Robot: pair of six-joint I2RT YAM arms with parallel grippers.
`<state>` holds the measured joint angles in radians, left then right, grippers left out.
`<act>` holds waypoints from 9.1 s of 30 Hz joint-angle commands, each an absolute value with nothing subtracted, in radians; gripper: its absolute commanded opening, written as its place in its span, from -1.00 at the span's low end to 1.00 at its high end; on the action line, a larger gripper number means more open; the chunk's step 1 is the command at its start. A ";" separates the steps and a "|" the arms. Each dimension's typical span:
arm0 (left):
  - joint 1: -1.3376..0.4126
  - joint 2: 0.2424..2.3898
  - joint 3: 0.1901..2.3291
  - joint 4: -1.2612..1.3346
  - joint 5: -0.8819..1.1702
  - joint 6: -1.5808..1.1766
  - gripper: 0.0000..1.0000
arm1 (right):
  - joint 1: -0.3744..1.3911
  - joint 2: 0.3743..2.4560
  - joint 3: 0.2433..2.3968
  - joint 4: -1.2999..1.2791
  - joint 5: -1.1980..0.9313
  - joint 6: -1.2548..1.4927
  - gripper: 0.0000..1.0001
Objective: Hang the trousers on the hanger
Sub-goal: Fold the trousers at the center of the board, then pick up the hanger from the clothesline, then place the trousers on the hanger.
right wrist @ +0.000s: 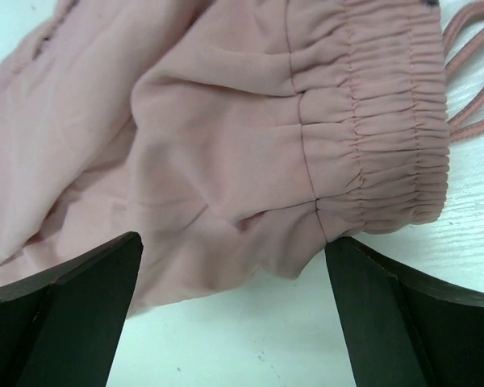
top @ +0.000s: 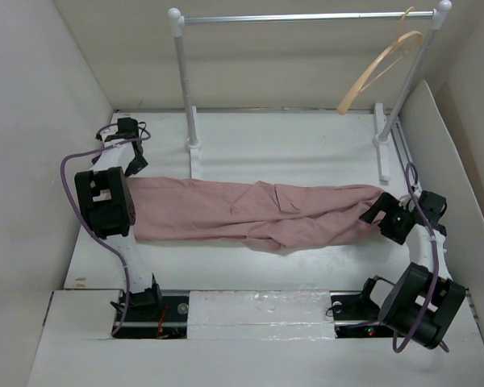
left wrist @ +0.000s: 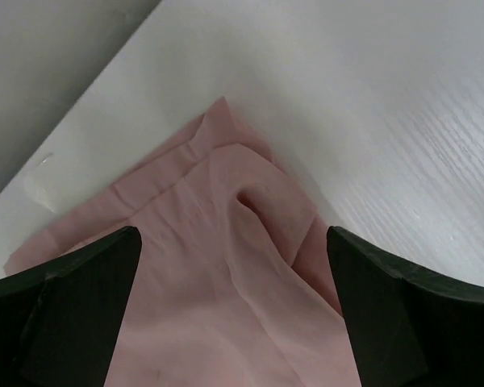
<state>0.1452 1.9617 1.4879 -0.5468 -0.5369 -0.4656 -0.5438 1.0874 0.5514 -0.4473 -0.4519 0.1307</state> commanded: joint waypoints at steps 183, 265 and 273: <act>-0.813 1.106 0.976 -0.235 -0.161 -0.629 -0.16 | -0.167 1.672 1.784 -0.097 -0.673 0.460 0.90; -0.974 1.754 1.590 0.024 -0.137 -0.682 -1.00 | 0.187 0.947 0.994 -0.665 -0.689 0.014 0.17; -1.113 1.608 1.189 0.256 -0.308 -0.874 -1.00 | 0.098 0.864 0.914 -0.743 -0.702 -0.080 -0.20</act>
<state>-1.0523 1.6688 1.2289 0.0891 -0.2195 -0.7811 0.1059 0.8581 0.9470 -0.7204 -0.6846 -0.0299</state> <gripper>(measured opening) 0.341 0.416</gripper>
